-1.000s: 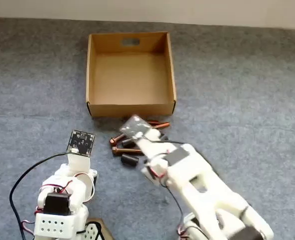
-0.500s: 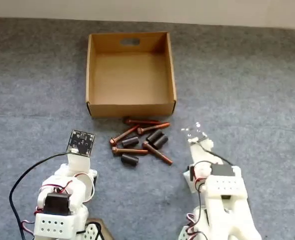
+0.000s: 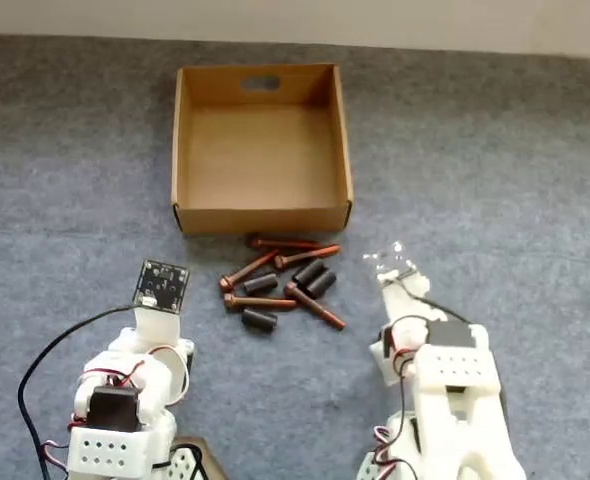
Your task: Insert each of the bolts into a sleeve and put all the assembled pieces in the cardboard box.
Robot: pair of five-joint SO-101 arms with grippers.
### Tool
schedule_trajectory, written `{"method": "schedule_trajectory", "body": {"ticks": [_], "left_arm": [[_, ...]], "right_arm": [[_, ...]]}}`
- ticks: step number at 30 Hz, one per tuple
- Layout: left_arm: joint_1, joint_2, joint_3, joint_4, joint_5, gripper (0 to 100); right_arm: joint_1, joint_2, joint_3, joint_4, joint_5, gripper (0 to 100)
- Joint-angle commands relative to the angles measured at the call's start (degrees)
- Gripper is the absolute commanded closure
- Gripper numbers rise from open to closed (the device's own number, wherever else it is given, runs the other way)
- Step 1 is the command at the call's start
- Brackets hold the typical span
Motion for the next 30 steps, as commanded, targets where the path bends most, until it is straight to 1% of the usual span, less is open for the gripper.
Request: {"method": "schedule_trajectory", "body": {"ticks": [1,6,8,12,22,25,30], "left_arm": [[0.7,-0.2,0.9,-0.1,-0.2,99],[0.7,-0.2,0.9,-0.1,-0.2,99],[0.7,-0.2,0.9,-0.1,-0.2,99],[0.7,-0.2,0.9,-0.1,-0.2,99],[0.7,-0.2,0.9,-0.1,-0.2,99],[0.7,-0.2,0.9,-0.1,-0.2,99],[0.7,-0.2,0.9,-0.1,-0.2,99]], "right_arm": [[0.5,-0.6,-3.5,0.5,-0.9,82.2],[-5.0,-0.5,-3.3,0.1,-1.1,82.2],[-6.1,-0.5,-3.3,0.1,-1.1,82.5],[-6.0,-0.5,-3.7,0.1,-2.3,82.5],[-6.1,0.2,-3.8,-0.4,-2.0,82.5],[-5.9,5.3,-5.8,-2.2,-2.3,82.5],[-3.6,19.4,-15.3,-2.1,-4.0,82.5]]}}
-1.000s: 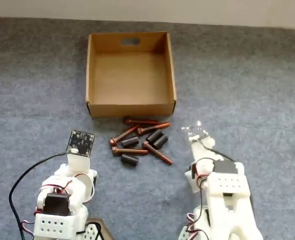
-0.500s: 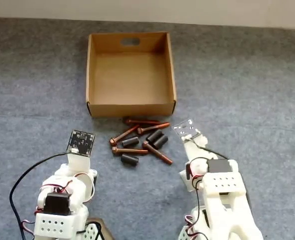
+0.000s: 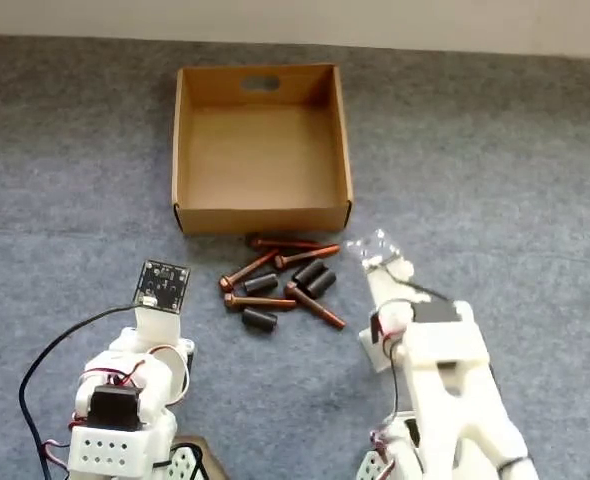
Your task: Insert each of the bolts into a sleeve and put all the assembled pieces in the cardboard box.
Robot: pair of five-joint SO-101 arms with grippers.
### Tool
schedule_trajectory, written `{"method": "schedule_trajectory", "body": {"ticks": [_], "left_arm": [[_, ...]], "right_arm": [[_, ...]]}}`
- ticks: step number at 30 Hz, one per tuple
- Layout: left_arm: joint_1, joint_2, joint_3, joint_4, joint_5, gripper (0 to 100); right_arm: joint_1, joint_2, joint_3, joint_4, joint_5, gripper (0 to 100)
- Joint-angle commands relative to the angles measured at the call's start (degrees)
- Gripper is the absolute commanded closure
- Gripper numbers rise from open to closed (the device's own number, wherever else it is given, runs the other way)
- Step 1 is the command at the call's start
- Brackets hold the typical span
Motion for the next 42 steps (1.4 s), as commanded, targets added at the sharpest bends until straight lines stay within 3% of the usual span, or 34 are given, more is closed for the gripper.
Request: {"method": "schedule_trajectory", "body": {"ticks": [1,10,15,21,28,34,39,42], "left_arm": [[0.7,-0.2,0.9,-0.1,-0.2,99],[0.7,-0.2,0.9,-0.1,-0.2,99],[0.7,-0.2,0.9,-0.1,-0.2,99],[0.7,-0.2,0.9,-0.1,-0.2,99],[0.7,-0.2,0.9,-0.1,-0.2,99],[0.7,-0.2,0.9,-0.1,-0.2,99],[0.7,-0.2,0.9,-0.1,-0.2,99],[0.7,-0.2,0.9,-0.1,-0.2,99]], "right_arm": [[1.4,9.8,-8.1,-0.4,-1.1,82.5],[1.3,24.3,-11.6,-0.4,-1.1,82.5],[1.3,20.2,-10.5,1.5,0.1,82.5],[1.4,9.5,-3.6,2.5,11.5,82.5],[1.0,5.9,-1.0,2.1,11.9,82.4],[0.7,6.0,2.8,-5.1,11.8,82.7],[0.5,5.6,3.7,-4.8,11.8,99.8],[0.7,5.3,3.3,-4.8,10.1,99.5]]}}
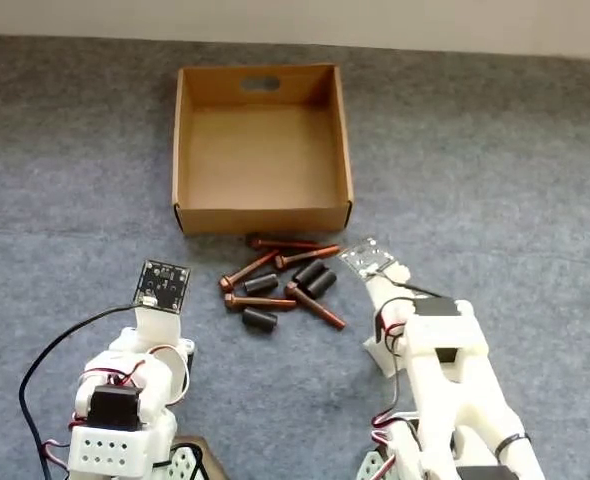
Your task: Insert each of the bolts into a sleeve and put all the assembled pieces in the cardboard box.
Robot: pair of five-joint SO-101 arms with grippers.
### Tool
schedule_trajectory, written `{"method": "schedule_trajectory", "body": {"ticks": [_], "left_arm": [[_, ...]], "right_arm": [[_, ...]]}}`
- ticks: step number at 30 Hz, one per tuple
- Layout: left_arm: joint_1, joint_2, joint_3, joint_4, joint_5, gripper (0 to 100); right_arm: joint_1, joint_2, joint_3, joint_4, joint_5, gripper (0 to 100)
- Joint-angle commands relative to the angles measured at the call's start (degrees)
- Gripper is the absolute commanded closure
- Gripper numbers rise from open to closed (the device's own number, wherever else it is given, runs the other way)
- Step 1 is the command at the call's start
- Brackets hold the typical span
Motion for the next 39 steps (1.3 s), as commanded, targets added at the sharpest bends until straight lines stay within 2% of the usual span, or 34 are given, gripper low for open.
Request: {"method": "schedule_trajectory", "body": {"ticks": [1,5,9,13,17,22,28,32,35,36,39], "left_arm": [[0.7,-0.2,0.9,-0.1,-0.2,99],[0.7,-0.2,0.9,-0.1,-0.2,99],[0.7,-0.2,0.9,-0.1,-0.2,99],[0.7,-0.2,0.9,-0.1,-0.2,99],[0.7,-0.2,0.9,-0.1,-0.2,99],[0.7,-0.2,0.9,-0.1,-0.2,99],[0.9,-0.2,0.9,-0.1,-0.2,99],[0.9,-0.2,0.9,-0.1,-0.2,99],[0.9,-0.4,0.9,-0.5,-0.2,99],[0.9,-0.5,0.9,-2.5,-0.2,99],[-0.3,-0.2,0.9,-19.1,-0.3,99]], "right_arm": [[-0.4,-0.7,-0.1,0.2,-2.8,99.4],[-1.4,-5.9,-4.4,6.5,-9.8,99.2],[-5.3,-18.7,-6.8,13.5,-16.1,99.2],[-12.3,-31.7,-6.4,13.8,-21.5,99.2],[-14.6,-38.1,-5.5,11.4,-28.1,99.2],[-14.5,-38.5,-2.3,10.1,-28.7,99.2],[-14.5,-38.5,2.5,2.0,-29.2,99.2],[-14.5,-38.9,5.5,-1.5,-33.9,99.2],[-14.5,-38.9,6.5,-1.8,-34.3,99.2],[-14.5,-38.9,7.3,-1.9,-34.3,99.2],[-14.5,-38.9,9.3,-4.0,-34.3,99.2]]}}
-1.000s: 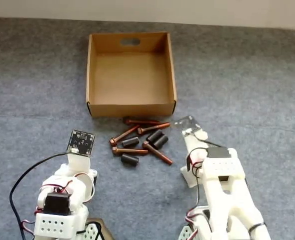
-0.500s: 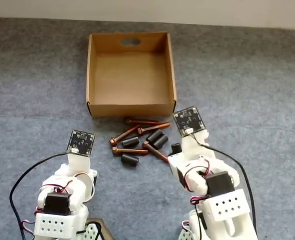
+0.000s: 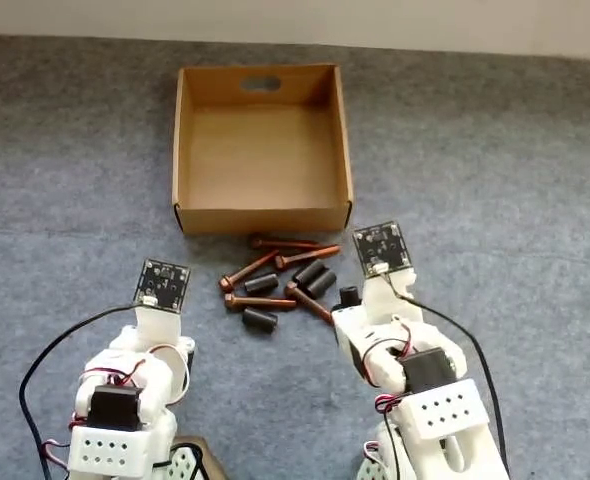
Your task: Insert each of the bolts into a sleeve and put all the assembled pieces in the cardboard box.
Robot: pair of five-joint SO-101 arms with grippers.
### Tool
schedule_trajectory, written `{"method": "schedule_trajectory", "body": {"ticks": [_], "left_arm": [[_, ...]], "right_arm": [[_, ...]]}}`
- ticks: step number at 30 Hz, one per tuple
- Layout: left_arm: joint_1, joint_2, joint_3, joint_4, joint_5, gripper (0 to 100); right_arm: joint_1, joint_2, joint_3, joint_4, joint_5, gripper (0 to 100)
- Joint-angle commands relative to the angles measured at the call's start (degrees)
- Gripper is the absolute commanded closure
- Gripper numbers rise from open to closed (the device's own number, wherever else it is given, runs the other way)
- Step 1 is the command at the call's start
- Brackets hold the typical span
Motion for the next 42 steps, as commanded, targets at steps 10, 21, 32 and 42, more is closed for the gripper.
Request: {"method": "schedule_trajectory", "body": {"ticks": [10,21,32,42], "left_arm": [[-2.3,-0.2,0.9,-24.8,-24.4,79],[-2.6,0.0,-5.9,-22.8,-12.2,79],[-2.3,5.0,-11.0,-16.9,-11.7,79],[3.2,43.5,-28.5,-16.3,-7.1,79]], "right_arm": [[-0.4,-1.0,1.5,-3.3,-0.7,99.2],[-0.4,-1.0,1.6,-3.0,-0.7,99.2],[-0.4,-1.0,2.2,-3.0,-0.7,99.2],[-0.4,-1.0,3.2,-3.3,-0.4,99.2]]}}
